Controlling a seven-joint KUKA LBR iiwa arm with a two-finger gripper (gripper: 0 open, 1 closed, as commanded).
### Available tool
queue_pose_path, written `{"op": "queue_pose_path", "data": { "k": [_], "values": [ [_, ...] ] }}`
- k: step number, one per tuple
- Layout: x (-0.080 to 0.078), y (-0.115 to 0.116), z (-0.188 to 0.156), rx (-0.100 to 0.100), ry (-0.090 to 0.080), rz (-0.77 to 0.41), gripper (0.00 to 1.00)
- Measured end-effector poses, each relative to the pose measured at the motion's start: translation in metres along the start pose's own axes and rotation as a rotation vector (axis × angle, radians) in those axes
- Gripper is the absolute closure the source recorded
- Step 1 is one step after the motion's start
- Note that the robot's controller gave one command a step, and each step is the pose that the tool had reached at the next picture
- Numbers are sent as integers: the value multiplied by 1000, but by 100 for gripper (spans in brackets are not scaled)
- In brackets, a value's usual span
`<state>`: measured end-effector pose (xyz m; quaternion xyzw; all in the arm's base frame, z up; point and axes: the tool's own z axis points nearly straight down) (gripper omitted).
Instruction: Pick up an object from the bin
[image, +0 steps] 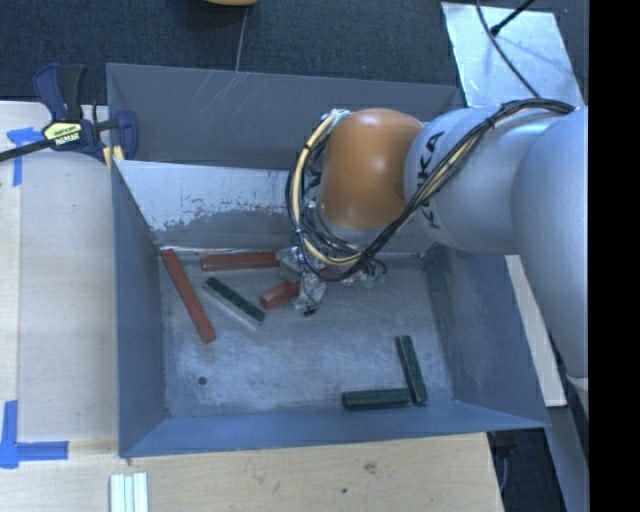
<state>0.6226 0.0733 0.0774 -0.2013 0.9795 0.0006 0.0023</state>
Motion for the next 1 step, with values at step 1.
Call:
{"op": "queue_pose_path", "data": {
  "k": [1],
  "values": [
    [1, 0, -14, -1, 5, 1, 100]
  ]
}}
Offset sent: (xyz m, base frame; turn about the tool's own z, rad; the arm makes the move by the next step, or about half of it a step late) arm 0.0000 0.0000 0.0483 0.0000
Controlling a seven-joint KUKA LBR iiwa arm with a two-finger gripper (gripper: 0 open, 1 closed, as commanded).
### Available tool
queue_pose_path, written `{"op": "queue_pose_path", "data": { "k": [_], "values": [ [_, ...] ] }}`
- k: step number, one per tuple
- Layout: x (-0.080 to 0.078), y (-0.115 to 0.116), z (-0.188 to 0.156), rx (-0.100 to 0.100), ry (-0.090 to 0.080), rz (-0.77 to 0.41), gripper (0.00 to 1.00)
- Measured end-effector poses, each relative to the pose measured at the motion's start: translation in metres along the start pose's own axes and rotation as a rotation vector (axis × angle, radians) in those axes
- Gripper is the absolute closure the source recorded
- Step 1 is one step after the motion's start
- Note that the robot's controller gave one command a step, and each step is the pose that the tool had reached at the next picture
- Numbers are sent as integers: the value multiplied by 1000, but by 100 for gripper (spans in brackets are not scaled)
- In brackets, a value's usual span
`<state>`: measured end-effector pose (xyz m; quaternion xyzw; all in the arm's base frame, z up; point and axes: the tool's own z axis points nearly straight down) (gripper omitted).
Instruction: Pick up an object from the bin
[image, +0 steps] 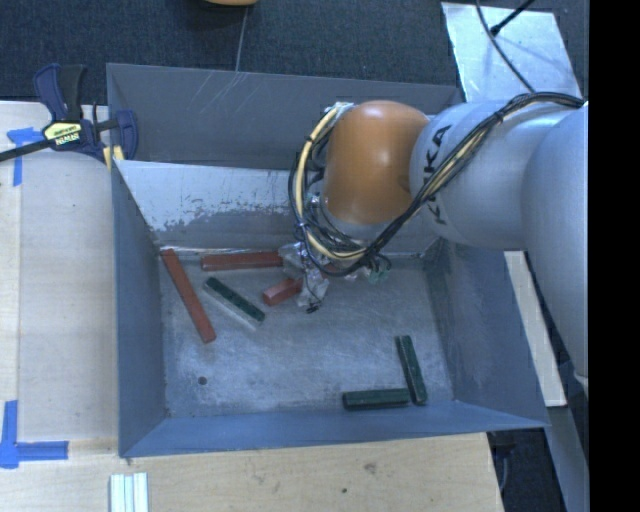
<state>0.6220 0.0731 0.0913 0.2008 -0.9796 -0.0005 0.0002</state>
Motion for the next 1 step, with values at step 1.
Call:
{"op": "queue_pose_path", "data": {
  "k": [1],
  "values": [
    [-1, 0, -14, 2, -4, 1, 100]
  ]
}}
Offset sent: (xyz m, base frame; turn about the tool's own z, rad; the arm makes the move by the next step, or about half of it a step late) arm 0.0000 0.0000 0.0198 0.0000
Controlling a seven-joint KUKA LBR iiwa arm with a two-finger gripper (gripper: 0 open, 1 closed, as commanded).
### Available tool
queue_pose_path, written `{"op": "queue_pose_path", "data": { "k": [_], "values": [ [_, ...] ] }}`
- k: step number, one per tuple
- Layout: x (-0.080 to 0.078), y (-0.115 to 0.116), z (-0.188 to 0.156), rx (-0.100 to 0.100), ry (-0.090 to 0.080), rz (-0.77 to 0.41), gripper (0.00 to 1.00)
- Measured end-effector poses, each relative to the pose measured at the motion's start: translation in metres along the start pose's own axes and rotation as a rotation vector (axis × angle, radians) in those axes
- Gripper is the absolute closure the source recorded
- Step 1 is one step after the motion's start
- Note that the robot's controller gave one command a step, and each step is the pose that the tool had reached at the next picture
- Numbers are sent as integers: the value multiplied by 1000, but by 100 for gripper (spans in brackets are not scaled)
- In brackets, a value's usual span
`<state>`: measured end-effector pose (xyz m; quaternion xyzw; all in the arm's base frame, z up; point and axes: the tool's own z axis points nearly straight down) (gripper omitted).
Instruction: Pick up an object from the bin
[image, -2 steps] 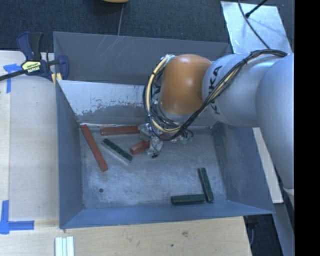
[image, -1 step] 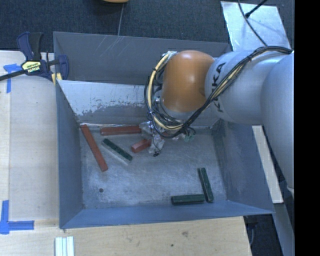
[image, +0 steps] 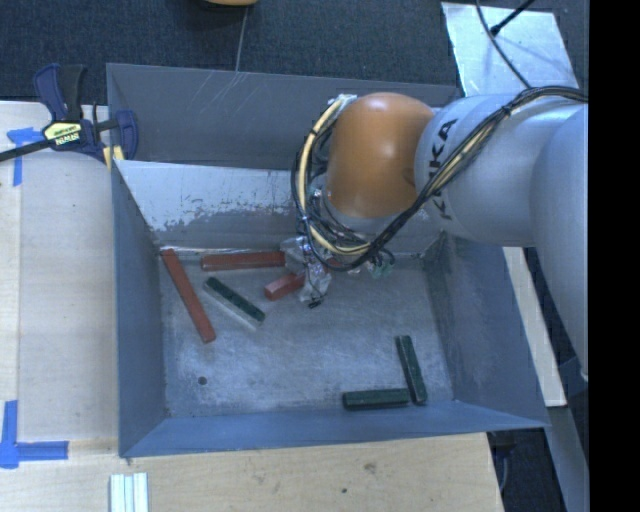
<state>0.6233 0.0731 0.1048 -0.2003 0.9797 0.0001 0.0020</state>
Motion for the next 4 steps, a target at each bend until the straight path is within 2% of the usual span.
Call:
{"op": "queue_pose_path", "data": {
  "k": [4],
  "values": [
    [0, 0, -34, 0, 1, 3, 100]
  ]
}}
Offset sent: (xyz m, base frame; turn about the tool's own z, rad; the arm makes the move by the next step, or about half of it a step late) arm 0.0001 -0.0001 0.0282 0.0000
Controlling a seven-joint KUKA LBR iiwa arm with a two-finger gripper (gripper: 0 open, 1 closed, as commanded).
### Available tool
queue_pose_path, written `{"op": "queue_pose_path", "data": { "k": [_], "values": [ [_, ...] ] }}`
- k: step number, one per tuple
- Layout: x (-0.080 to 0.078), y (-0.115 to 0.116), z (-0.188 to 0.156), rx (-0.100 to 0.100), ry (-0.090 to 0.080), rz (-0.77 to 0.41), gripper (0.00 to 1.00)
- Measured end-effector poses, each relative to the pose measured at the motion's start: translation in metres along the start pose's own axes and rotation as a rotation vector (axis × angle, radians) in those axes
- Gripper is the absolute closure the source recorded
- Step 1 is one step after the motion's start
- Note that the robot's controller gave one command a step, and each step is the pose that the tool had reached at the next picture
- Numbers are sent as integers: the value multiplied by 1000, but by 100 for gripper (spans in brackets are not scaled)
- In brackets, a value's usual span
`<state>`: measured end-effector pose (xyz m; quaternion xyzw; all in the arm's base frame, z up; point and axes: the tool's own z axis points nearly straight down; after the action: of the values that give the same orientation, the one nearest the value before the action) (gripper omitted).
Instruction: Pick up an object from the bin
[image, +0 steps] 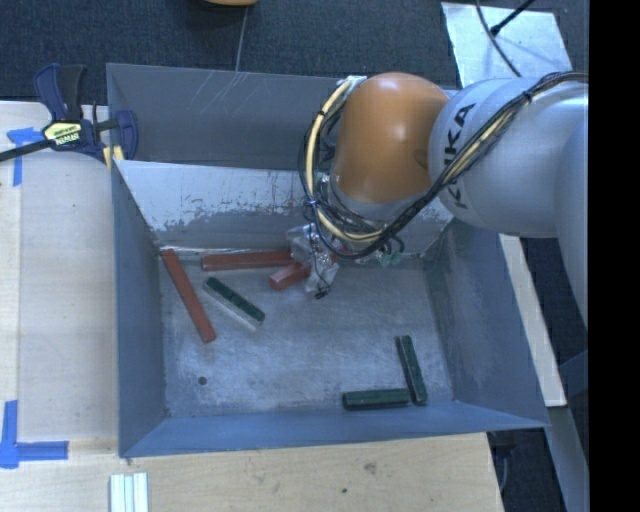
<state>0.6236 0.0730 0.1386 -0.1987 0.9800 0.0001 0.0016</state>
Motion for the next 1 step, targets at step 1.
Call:
{"op": "queue_pose_path", "data": {
  "k": [1],
  "values": [
    [0, 0, -12, -1, 2, 1, 100]
  ]
}}
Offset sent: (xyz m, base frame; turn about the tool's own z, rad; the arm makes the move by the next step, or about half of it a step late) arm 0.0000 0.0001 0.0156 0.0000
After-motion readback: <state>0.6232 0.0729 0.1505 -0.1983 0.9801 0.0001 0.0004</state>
